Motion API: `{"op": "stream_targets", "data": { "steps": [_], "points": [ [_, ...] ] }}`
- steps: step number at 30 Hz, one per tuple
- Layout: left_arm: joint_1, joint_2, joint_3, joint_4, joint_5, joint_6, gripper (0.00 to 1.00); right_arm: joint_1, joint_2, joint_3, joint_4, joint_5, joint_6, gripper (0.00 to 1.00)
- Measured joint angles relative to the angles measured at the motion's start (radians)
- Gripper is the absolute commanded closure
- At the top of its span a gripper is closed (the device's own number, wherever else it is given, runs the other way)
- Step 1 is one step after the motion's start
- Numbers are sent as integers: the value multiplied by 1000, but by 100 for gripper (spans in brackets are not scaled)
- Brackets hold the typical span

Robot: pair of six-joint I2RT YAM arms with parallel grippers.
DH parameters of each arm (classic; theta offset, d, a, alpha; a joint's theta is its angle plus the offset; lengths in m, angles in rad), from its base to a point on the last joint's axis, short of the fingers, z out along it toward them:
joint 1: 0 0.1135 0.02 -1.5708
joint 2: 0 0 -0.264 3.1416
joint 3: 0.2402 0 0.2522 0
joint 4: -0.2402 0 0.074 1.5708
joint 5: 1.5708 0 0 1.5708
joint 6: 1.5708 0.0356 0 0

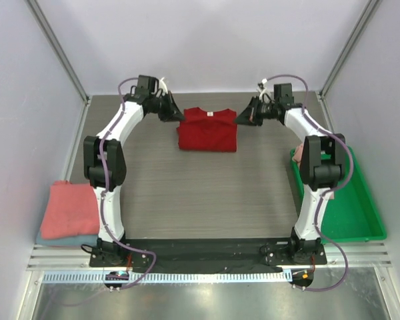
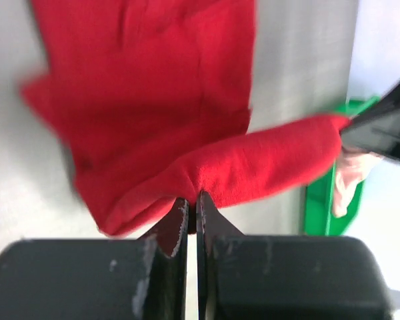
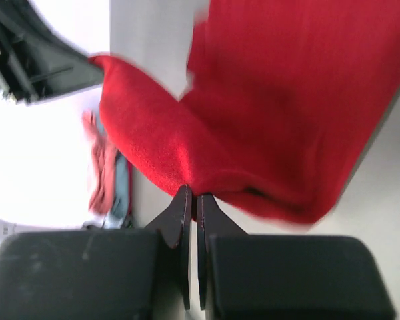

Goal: Fold and stack the t-shirts
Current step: Fold the tshirt, then neatly place the folded tshirt to the corner

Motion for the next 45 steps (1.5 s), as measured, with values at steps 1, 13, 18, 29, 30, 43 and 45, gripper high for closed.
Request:
{"op": "stream_targets", "data": {
  "steps": [1, 13, 18, 29, 30, 43, 45],
  "points": [
    [0, 32, 69, 11, -9, 10, 100, -9, 51, 73, 9, 4, -3, 99],
    [-8, 344, 490, 110, -215, 141, 41, -11, 527, 691, 68, 100, 1, 38],
    [-15, 340, 429, 109, -257, 169, 41, 14, 481, 612, 93, 78, -19, 40],
    [23, 341, 340, 19, -139, 199, 34, 56, 437, 451, 69, 41, -50, 42],
    [36, 343, 338, 19, -123, 190, 34, 59, 437, 451, 66, 42, -53, 42],
    [106, 427, 274, 133, 100, 11, 40, 75, 518, 484, 11, 97, -113, 43],
    [103, 435, 268, 160, 143, -14, 40, 75, 521, 492, 7, 97, -113, 43]
  ]
}}
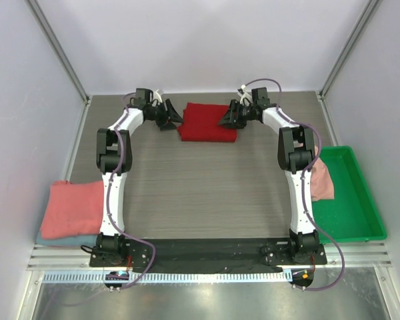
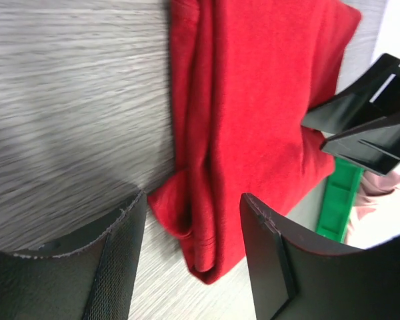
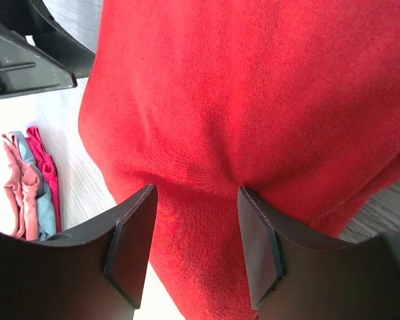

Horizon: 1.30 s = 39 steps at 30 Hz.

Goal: Fold and stack the t-shirts
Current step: Neatly place the folded tshirt to the corner

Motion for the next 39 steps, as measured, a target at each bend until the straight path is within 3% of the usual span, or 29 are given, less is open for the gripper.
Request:
{"op": "stream_targets", "data": {
  "steps": [15, 17, 20, 21, 23, 27, 33, 39],
  "points": [
    [-51, 92, 24, 183, 173, -158, 45, 5, 17, 29, -18, 2, -1, 43],
    [-65, 127, 57, 222, 211, -176, 50, 6, 17, 31, -19, 2, -4, 43],
    [-77, 151, 66, 259, 235, -187, 67, 8, 17, 31, -22, 5, -8, 43],
    [-80, 155, 65, 264, 238, -192, 83, 8, 17, 32, -22, 5, -10, 44],
    [-82, 156, 47, 270, 237, -196, 96, 8, 17, 32, -23, 5, -19, 45],
    [-77, 116, -31, 289, 255, -203, 100, 8, -6, 28, -59, 3, -100, 46],
    [-58, -68, -293, 191, 250, -172, 100, -1, -238, -106, -127, 31, -231, 46],
    [-38, -274, -500, -89, 220, 12, 100, -11, -553, -319, -124, 62, -376, 46]
  ]
}}
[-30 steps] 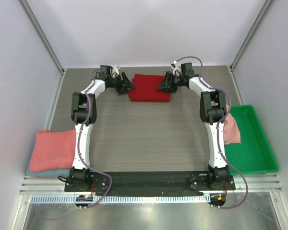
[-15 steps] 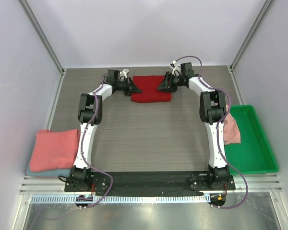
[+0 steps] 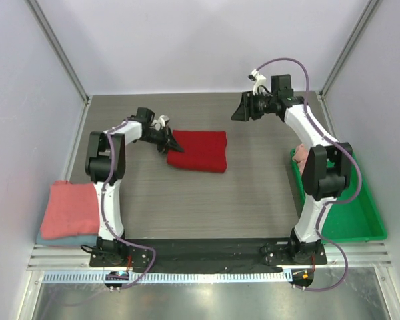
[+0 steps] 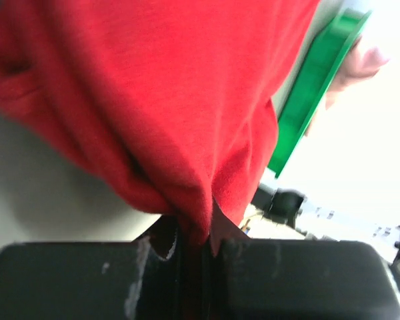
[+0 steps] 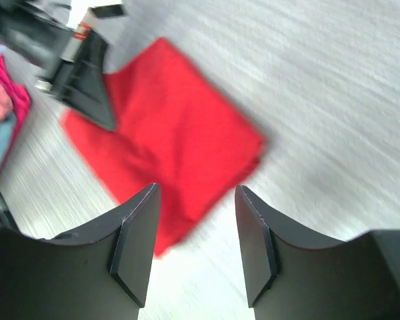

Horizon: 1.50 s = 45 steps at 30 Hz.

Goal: Fold and stack the t-shirts
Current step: Neatly place the folded tshirt to the corner

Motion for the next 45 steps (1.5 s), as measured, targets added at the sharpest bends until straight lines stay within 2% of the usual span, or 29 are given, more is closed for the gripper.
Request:
{"op": "stream_targets", "data": {
  "steps": [2, 7, 14, 22, 28, 32, 36, 40, 45],
  "points": [
    [2, -76, -62, -81, -23, 56, 100, -2, -52, -60, -5, 5, -39, 46],
    [0, -306, -209, -248, -130, 203, 100, -2, -56, -150, -44, 29, -93, 46],
    [3, -584, -324, -397, -290, 357, 100, -2, -56, -168, -74, 42, -136, 47],
    [107, -719, -327, -565, -463, 574, 100, -2, -56, -168, -77, 40, -149, 46],
    [122, -820, -328, -735, -625, 737, 100, -2, -56, -168, -78, 37, -163, 47],
    [170, -883, -325, -787, -685, 823, 100, -2, -56, -168, -78, 31, -164, 47],
    [194, -1034, -380, -799, -755, 891, 100, -1, -56, -168, -77, 25, -165, 47],
    [198, -1170, -447, -828, -790, 909, 100, 6, -50, -168, -78, 19, -167, 48],
    [199, -1255, -460, -846, -817, 909, 100, 29, -24, -167, -78, 15, -171, 48]
  ]
}}
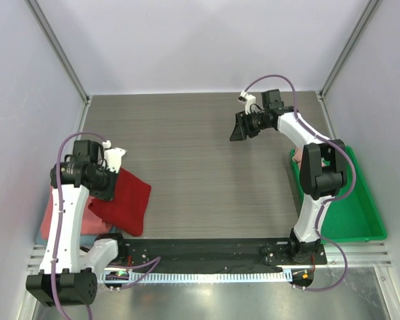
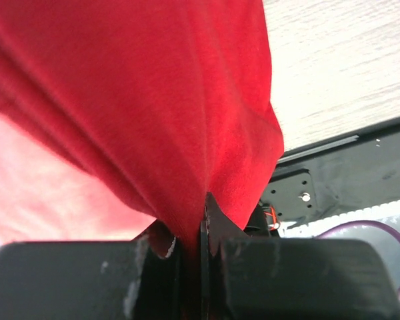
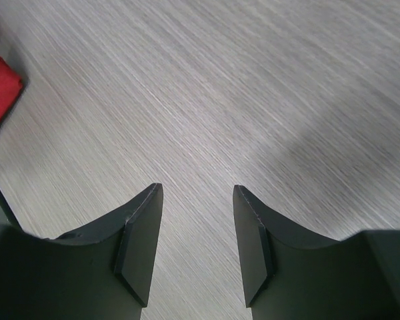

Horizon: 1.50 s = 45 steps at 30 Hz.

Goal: Fold and stack the t-shirts
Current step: Neatly place the folded tshirt to the corner

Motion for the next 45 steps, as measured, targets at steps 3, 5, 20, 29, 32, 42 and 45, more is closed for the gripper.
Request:
{"op": "stream_targets", "data": {
  "steps": [3, 5, 20, 29, 32, 42, 45],
  "points": [
    [5, -43, 1, 0, -29, 2, 100, 13, 26, 9, -4, -4, -6, 48],
    [11, -61, 12, -8, -60, 4, 100, 20, 43, 17, -8, -6, -11, 48],
    [100, -16, 197, -14, -220, 129, 100, 43, 100, 89, -43, -25, -59, 49],
    [313, 43, 184, -10, -241, 347, 100, 44, 114, 106, -53, -47, -76, 50],
    [415, 84, 167, -9, -253, 438, 100, 46, 121, 106, -54, -53, -79, 50],
    [489, 287, 116, 45, -283, 568, 100, 56, 127, 113, -60, -56, -90, 51],
    [509, 324, 103, 84, -295, 585, 100, 56, 128, 116, -60, -56, -89, 51]
  ]
}}
